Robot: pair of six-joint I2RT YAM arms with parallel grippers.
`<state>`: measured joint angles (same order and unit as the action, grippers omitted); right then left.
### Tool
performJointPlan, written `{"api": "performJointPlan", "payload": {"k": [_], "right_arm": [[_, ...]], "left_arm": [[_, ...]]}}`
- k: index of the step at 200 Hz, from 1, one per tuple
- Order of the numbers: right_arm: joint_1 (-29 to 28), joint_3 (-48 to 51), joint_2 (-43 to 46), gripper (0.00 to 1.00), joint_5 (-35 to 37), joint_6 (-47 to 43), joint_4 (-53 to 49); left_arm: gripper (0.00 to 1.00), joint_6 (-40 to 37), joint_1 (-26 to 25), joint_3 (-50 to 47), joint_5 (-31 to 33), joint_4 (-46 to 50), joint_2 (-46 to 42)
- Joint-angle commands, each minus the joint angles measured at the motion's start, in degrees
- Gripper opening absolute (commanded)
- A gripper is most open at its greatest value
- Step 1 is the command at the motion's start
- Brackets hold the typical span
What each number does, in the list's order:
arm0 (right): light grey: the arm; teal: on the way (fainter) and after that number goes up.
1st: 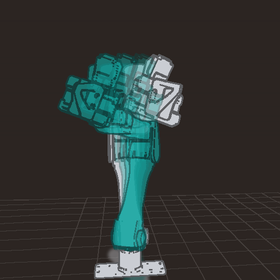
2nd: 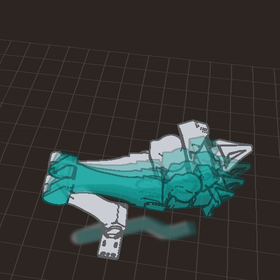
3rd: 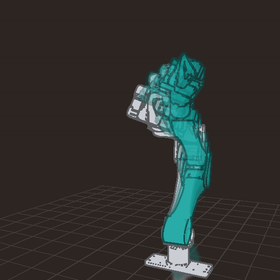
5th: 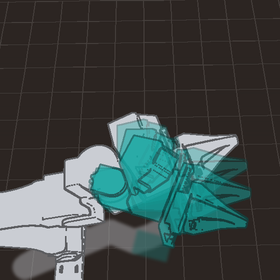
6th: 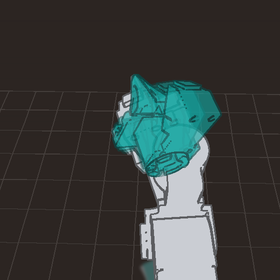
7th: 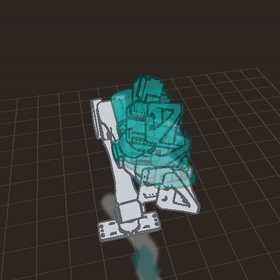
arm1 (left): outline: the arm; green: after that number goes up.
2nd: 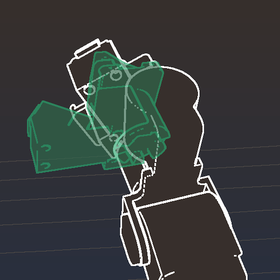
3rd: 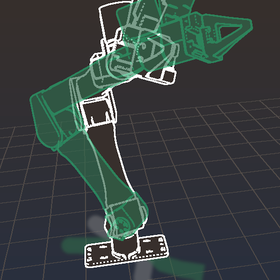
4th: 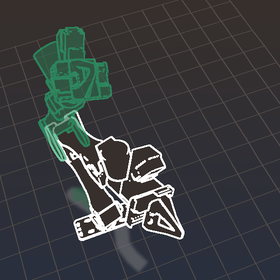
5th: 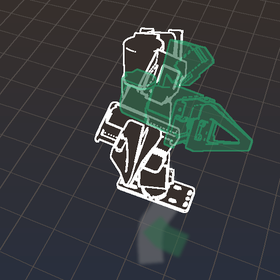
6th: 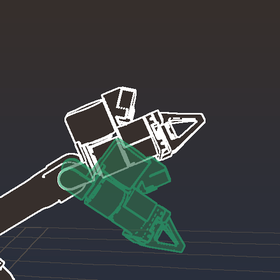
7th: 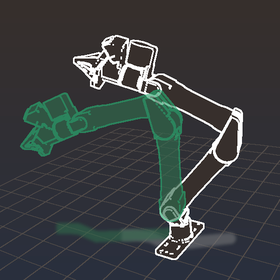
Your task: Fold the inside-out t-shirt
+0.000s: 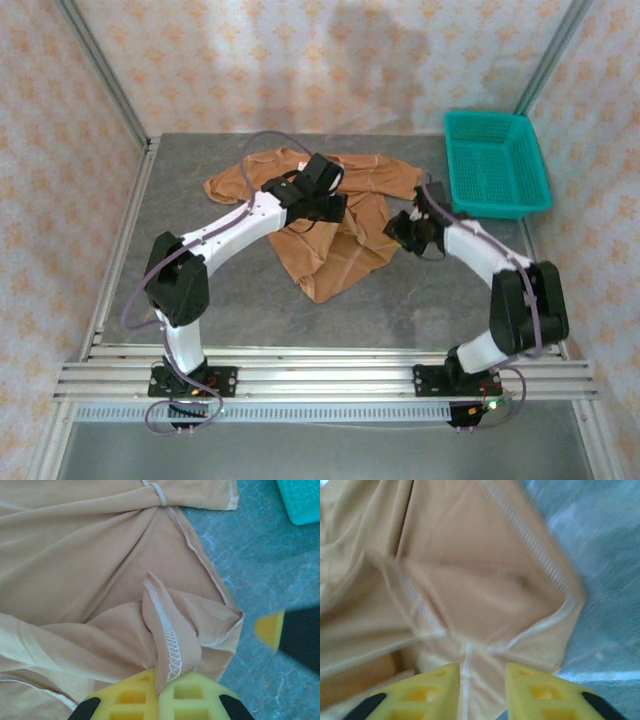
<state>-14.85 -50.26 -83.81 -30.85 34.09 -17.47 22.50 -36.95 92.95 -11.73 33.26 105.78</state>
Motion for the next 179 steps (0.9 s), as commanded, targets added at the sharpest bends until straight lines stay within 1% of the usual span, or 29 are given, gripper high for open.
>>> {"api": "performJointPlan", "payload": {"k": [1, 15, 22, 33, 47, 62, 73, 81, 88, 105, 116, 141, 156, 164, 179], "right_arm": [[-8.4, 7.9, 3.9, 0.24, -3.3, 10.3, 23.2], [-13.6, 10.4, 1.6, 0.24, 0.0, 12.9, 30.6], [-15.5, 11.1, -0.1, 0.24, 1.9, 14.3, 33.4], [-17.6, 12.0, -3.9, 0.24, 4.1, 16.5, 41.1], [-19.1, 11.8, -10.0, 0.23, 6.5, 19.4, 49.9], [-19.5, 10.8, -16.8, 0.17, 9.3, 22.3, 60.2], [-19.5, 9.6, -21.0, 0.12, 12.0, 24.0, 66.0], [-19.5, 8.1, -23.5, 0.11, 13.4, 24.6, 68.5], [-19.5, 6.2, -25.2, 0.10, 14.0, 25.0, 69.6], [-19.5, 0.5, -28.4, 0.10, 14.2, 25.8, 68.4], [-19.5, -2.8, -29.0, 0.15, 15.4, 25.4, 65.2], [-19.5, -11.2, -28.9, 0.50, 18.9, 22.3, 52.0], [-19.6, -17.2, -30.0, 0.65, 20.2, 20.5, 42.7], [-19.6, -20.2, -31.0, 0.70, 21.1, 20.2, 38.5], [-19.6, -25.8, -33.8, 0.73, 22.0, 19.7, 31.8]], "left_arm": [[0.00, 1.7, 0.3, 2.9, -2.7, 2.7, 0.0], [0.00, 1.8, 0.3, 3.6, -3.5, 3.3, 0.2], [0.00, 2.1, 0.3, 4.2, -4.0, 3.8, 0.3], [0.00, 2.9, 0.4, 5.2, -4.2, 4.9, 0.3], [0.00, 4.1, 0.4, 6.4, -4.5, 5.9, -0.1], [0.00, 6.2, 0.3, 7.9, -4.5, 6.9, -0.9], [0.00, 7.4, 0.3, 9.2, -5.3, 7.4, -1.6], [0.00, 7.8, 0.3, 9.9, -6.0, 7.4, -2.1], [0.00, 10.4, 0.2, 10.4, -6.5, 7.2, -2.6], [0.00, 12.7, -0.8, 11.6, -6.7, 6.5, -4.1], [0.00, 13.5, -1.9, 12.8, -5.7, 6.7, -5.2], [0.00, 15.9, -4.7, 14.6, -2.8, 7.1, -8.0], [0.00, 18.1, -5.6, 13.5, -2.8, 4.6, -10.5], [0.00, 19.2, -6.0, 13.0, -3.3, 3.3, -11.6], [0.00, 20.3, -6.5, 13.0, -4.1, 2.0, -13.1]]}}
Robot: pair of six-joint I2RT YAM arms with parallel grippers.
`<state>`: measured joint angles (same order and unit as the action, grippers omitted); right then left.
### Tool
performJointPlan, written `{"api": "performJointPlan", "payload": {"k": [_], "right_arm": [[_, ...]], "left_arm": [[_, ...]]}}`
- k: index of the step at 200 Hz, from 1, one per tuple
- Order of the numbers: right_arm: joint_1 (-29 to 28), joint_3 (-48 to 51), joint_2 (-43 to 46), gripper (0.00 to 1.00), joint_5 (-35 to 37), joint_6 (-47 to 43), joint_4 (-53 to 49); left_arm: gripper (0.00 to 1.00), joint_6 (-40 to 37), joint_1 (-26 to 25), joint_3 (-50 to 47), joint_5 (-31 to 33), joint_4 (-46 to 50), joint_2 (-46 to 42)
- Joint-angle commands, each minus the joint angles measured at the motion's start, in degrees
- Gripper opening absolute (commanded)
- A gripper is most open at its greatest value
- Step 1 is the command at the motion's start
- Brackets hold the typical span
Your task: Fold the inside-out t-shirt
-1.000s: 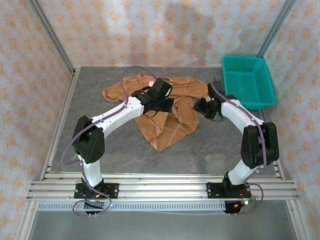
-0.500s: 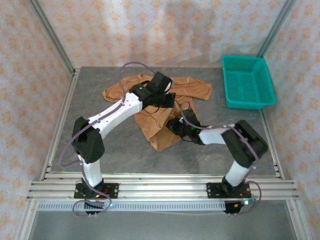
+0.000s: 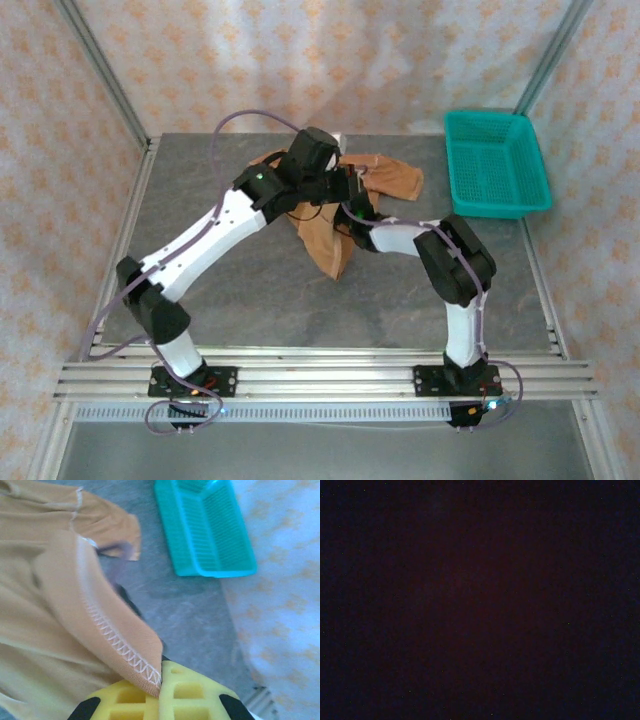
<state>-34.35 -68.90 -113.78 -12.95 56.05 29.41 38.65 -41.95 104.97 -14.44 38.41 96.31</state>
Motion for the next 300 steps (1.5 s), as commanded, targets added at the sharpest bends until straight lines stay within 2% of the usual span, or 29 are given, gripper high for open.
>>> {"api": "performJointPlan", "payload": {"k": [1, 42, 93, 124, 137, 150, 164, 179, 188, 211, 237, 268, 300], "right_arm": [[-0.1, -7.5, -4.1, 0.73, 4.1, -2.3, -15.5], [-0.4, -20.7, -14.2, 0.73, 4.0, -0.3, -25.6], [-2.9, -40.7, -26.1, 0.78, 9.3, 0.4, -46.1], [-3.3, -49.3, -32.2, 0.80, 8.7, -0.6, -54.7], [-3.4, -49.3, -32.8, 0.69, 8.1, -1.3, -55.2], [-3.4, -47.8, -32.0, 0.44, 7.1, -2.3, -54.4], [-3.3, -44.9, -29.6, 0.21, 5.4, -4.5, -52.4], [-2.9, -40.3, -25.4, 0.05, 1.2, -7.1, -49.1], [-2.4, -37.0, -22.1, 0.00, -2.4, -9.0, -47.4], [-1.1, -27.3, -11.4, 0.00, -9.3, -13.3, -44.8], [-0.3, -17.1, 1.7, 0.00, -13.3, -17.1, -44.7], [1.7, -7.6, 14.5, 0.00, -19.9, -17.9, -44.3], [5.1, -4.1, 25.5, 0.00, -24.8, -18.2, -46.7]], "left_arm": [[0.00, 4.2, -1.5, 0.9, -1.5, -3.2, -3.8], [0.00, 2.7, -2.1, 1.4, 1.5, -3.0, -7.5], [0.00, 3.4, -1.3, 1.8, 0.1, -3.3, -10.0], [0.00, 3.1, 0.6, 1.4, 0.3, -3.2, -13.5], [0.00, 2.8, 1.8, 0.3, 1.1, -3.1, -15.0], [0.00, 2.7, 3.5, -1.5, 1.5, -3.1, -16.1], [0.00, 2.6, 5.5, -3.9, 1.1, -3.5, -16.7], [0.00, 1.4, 7.7, -6.2, 1.4, -2.8, -16.6], [0.00, 0.3, 9.2, -7.5, 1.8, -2.1, -16.3], [0.00, 0.1, 14.8, -13.2, 1.9, -4.3, -15.2], [0.00, 0.4, 21.2, -18.1, -0.5, -8.7, -11.0], [0.00, -1.5, 25.3, -19.3, -0.4, -11.0, -4.3], [0.00, -3.0, 28.7, -18.5, -1.7, -10.3, 3.4]]}}
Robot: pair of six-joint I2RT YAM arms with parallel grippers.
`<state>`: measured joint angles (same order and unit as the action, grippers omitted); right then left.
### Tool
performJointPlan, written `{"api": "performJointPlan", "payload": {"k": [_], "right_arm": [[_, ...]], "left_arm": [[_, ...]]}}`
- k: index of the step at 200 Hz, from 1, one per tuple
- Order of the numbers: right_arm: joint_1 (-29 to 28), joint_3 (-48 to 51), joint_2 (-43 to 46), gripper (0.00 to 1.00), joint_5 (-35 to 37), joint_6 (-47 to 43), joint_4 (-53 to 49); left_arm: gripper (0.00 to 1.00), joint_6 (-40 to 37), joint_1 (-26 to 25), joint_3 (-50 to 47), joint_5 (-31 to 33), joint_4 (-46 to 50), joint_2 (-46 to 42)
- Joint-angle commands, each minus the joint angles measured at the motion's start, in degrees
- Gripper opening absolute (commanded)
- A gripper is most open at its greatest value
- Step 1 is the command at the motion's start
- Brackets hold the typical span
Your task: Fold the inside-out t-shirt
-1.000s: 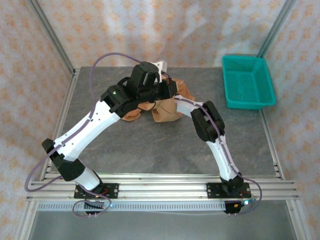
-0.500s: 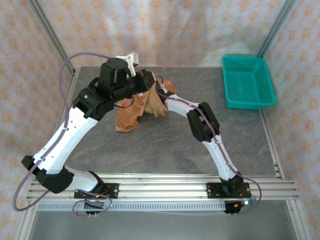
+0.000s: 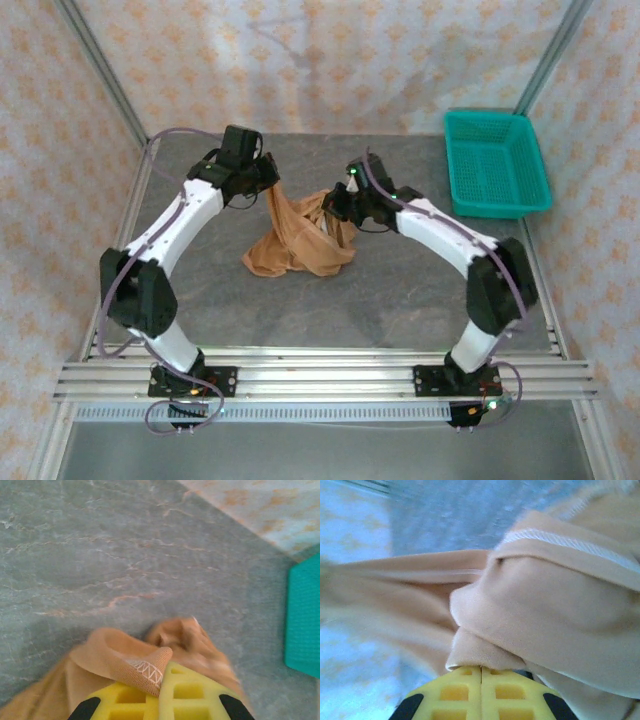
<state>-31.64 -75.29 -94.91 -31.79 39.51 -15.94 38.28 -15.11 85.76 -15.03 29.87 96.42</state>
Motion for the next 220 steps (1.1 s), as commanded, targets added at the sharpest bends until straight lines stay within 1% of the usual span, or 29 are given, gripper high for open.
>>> {"api": "performJointPlan", "payload": {"k": [1, 18, 39, 60, 75, 87, 105, 121, 139, 145, 153, 156, 159, 174, 188, 203, 220], "right_arm": [[2.6, 2.3, 6.9, 0.00, -6.1, -1.5, -1.4], [5.3, 1.7, 11.7, 0.00, -8.6, 0.0, -1.2], [9.0, -2.4, 15.9, 0.00, -10.7, 1.3, -2.9], [13.3, -6.3, 18.9, 0.00, -12.6, 4.1, -3.2], [16.6, -6.9, 20.6, 0.00, -12.2, 6.0, -2.9], [19.2, -5.2, 21.6, 0.00, -11.1, 8.2, -1.6], [21.6, 0.6, 22.0, 0.00, -11.4, 13.6, 4.6], [21.7, 4.7, 19.9, 0.00, -13.7, 17.3, 9.1], [21.0, 7.8, 17.7, 0.00, -15.5, 18.5, 11.1], [20.6, 8.3, 17.3, 0.00, -15.6, 18.0, 11.1], [20.3, 8.7, 16.9, 0.00, -16.1, 17.0, 10.3], [20.3, 8.7, 16.7, 0.00, -16.2, 16.5, 9.8], [20.2, 8.7, 16.7, 0.00, -16.5, 16.2, 9.7], [20.1, 8.2, 16.3, 0.00, -18.2, 14.5, 8.3], [19.9, 7.5, 16.6, 0.00, -19.4, 12.7, 6.6], [20.0, 7.4, 17.2, 0.00, -20.1, 11.2, 5.4], [20.0, 7.5, 18.2, 0.00, -20.5, 9.5, 3.6]], "left_arm": [[0.00, -2.7, 1.9, 0.7, -1.0, -1.7, 3.5], [0.00, -3.3, 3.1, 0.0, -1.5, -1.4, 6.9], [0.00, -4.1, 3.9, -1.3, -1.9, -0.8, 9.7], [0.00, -5.2, 4.0, -3.5, -0.4, -0.9, 9.3], [0.00, -5.3, 4.0, -5.5, 0.1, -1.6, 7.7], [0.00, -4.5, 4.0, -8.8, -0.6, -3.7, 5.6], [0.00, -3.2, 3.3, -15.6, -1.1, -8.9, 1.8], [0.00, -3.9, 2.1, -19.7, -1.7, -11.7, -0.8], [0.00, -6.0, -0.3, -20.8, -2.0, -12.1, -3.2], [0.06, -7.0, -1.3, -20.8, -1.6, -11.9, -4.1], [0.21, -7.3, -2.8, -20.2, -0.9, -11.3, -5.2], [0.29, -8.9, -3.3, -19.9, -0.6, -11.2, -5.7], [0.35, -9.5, -3.9, -19.7, -0.5, -11.0, -6.1], [0.50, -10.7, -6.1, -18.9, -1.6, -12.4, -8.2], [0.56, -11.1, -8.0, -19.3, -5.5, -16.9, -9.8], [0.57, -12.7, -10.4, -19.5, -9.9, -23.0, -10.4], [0.57, -19.7, -13.7, -22.3, -13.2, -31.7, -10.3]]}}
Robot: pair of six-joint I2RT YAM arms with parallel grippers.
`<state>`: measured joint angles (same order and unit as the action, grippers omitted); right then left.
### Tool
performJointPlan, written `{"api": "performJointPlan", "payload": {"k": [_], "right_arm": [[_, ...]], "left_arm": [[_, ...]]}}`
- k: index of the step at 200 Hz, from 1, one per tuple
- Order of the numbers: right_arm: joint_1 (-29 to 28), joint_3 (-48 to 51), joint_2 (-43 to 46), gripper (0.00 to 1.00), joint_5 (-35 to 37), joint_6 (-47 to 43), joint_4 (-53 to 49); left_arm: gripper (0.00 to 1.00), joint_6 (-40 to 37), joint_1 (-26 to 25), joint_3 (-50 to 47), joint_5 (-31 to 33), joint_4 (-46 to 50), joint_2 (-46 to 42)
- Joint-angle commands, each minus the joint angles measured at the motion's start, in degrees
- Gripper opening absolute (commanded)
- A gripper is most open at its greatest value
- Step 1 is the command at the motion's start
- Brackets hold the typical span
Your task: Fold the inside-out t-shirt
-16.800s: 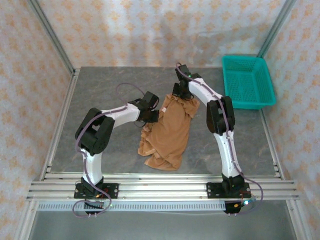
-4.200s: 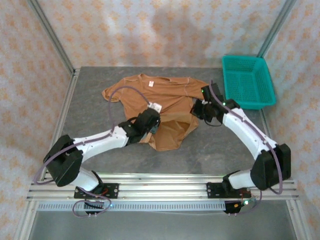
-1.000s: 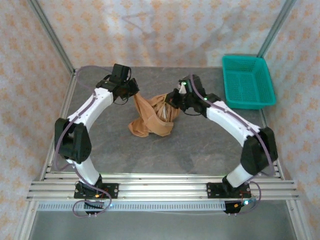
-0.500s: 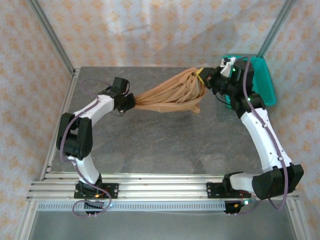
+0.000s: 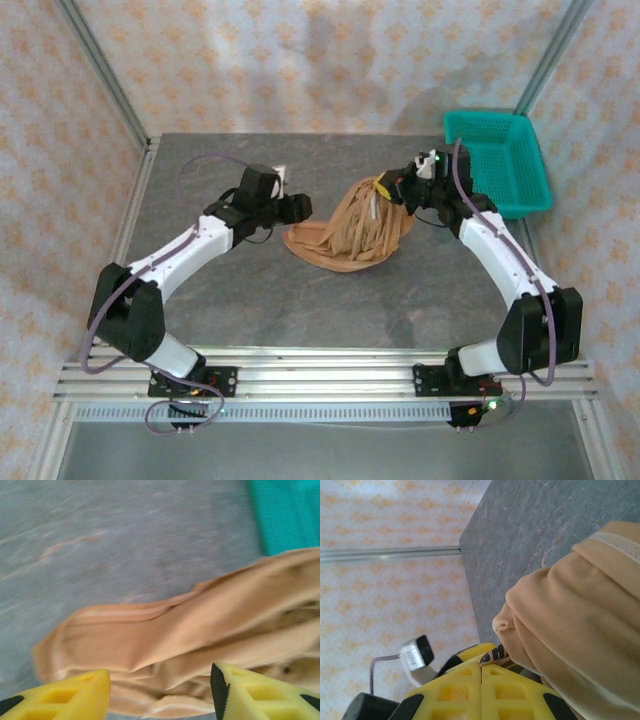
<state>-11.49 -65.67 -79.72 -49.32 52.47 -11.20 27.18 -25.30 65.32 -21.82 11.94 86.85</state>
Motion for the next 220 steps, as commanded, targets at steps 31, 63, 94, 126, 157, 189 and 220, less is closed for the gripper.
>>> {"api": "performJointPlan", "payload": {"k": [31, 63, 94, 126, 157, 189, 220], "right_arm": [[-0.1, -0.8, 4.8, 0.00, -3.5, -5.5, -2.9], [-0.1, 0.9, 6.3, 0.00, -4.3, -6.4, -3.4], [-0.1, 0.5, 6.8, 0.00, -4.6, -7.6, -5.1], [-0.2, 0.3, 6.5, 0.00, -4.7, -7.7, -5.4], [-0.1, -0.4, 6.3, 0.00, -5.8, -8.1, -5.5], [-0.2, -3.4, 6.2, 0.00, -9.9, -16.5, -14.2], [-0.4, -2.2, 8.6, 0.00, -15.3, -20.9, -16.3]], "left_arm": [[0.61, -19.8, -6.2, -8.8, -4.0, -28.0, -0.2], [0.61, -24.3, -6.1, -2.2, -6.9, -24.8, 6.1], [0.63, -24.3, -6.3, 1.7, -8.2, -27.1, 10.4], [0.69, -24.7, -6.8, 4.9, -9.4, -27.0, 13.6], [0.00, -25.4, -6.5, 10.4, -8.1, -22.7, 17.5], [0.00, -22.3, -2.7, 21.4, -4.0, -10.8, 22.2], [0.00, -17.6, 2.6, 31.2, -1.0, 1.0, 27.3]]}}
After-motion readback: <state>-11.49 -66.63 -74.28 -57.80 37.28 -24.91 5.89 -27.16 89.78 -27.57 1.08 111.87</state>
